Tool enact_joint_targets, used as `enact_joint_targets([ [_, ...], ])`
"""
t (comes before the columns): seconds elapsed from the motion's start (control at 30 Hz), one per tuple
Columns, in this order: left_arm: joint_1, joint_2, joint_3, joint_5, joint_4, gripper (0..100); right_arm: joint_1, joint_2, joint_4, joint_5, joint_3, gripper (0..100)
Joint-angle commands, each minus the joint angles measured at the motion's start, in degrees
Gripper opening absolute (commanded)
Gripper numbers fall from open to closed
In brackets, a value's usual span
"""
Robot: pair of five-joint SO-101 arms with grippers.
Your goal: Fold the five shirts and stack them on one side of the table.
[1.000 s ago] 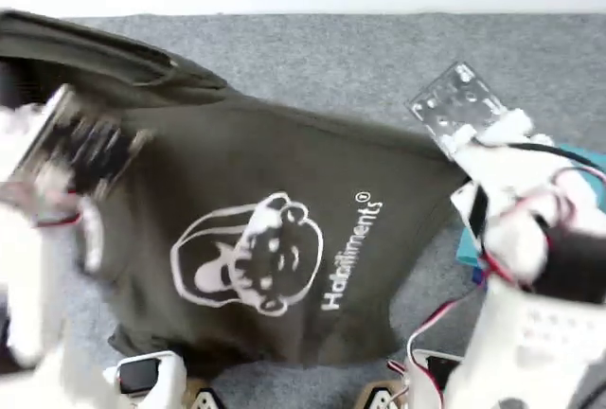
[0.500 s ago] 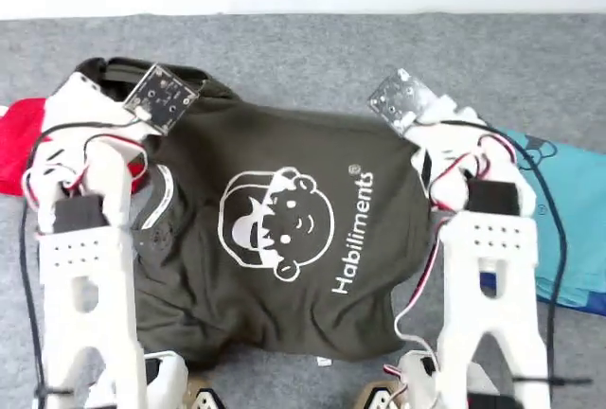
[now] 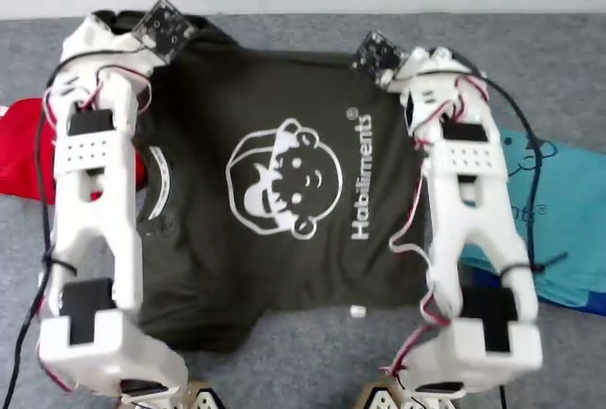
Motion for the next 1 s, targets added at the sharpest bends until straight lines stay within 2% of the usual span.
enact_joint_targets([
  [0.0,0.3,2.5,-8.7,-0.4,-1.1,1,-0.2,5.8,-1.3,0.6,-13.9,1.0],
  [0.17,1.7,2.9,-10.0,-0.6,8.7,1,-0.9,11.6,-0.7,0.9,-19.1,1.0],
  [0.37,1.4,0.4,-9.9,-0.6,19.7,1,-0.7,11.5,10.9,0.7,-19.3,1.0],
  [0.5,2.0,-4.0,-9.8,-0.6,32.2,1,0.0,9.1,21.6,0.5,-19.3,1.0],
  [0.67,3.3,-9.8,-9.8,-0.6,52.0,1,-0.2,3.9,39.8,-1.6,-19.3,1.0],
  [0.87,4.2,-14.3,-9.8,-0.6,71.6,1,0.2,0.5,59.3,-2.3,-19.3,1.3],
  [0.97,5.1,-14.4,-9.6,-3.2,81.9,1,0.2,0.4,66.6,-2.3,-19.2,1.4],
])
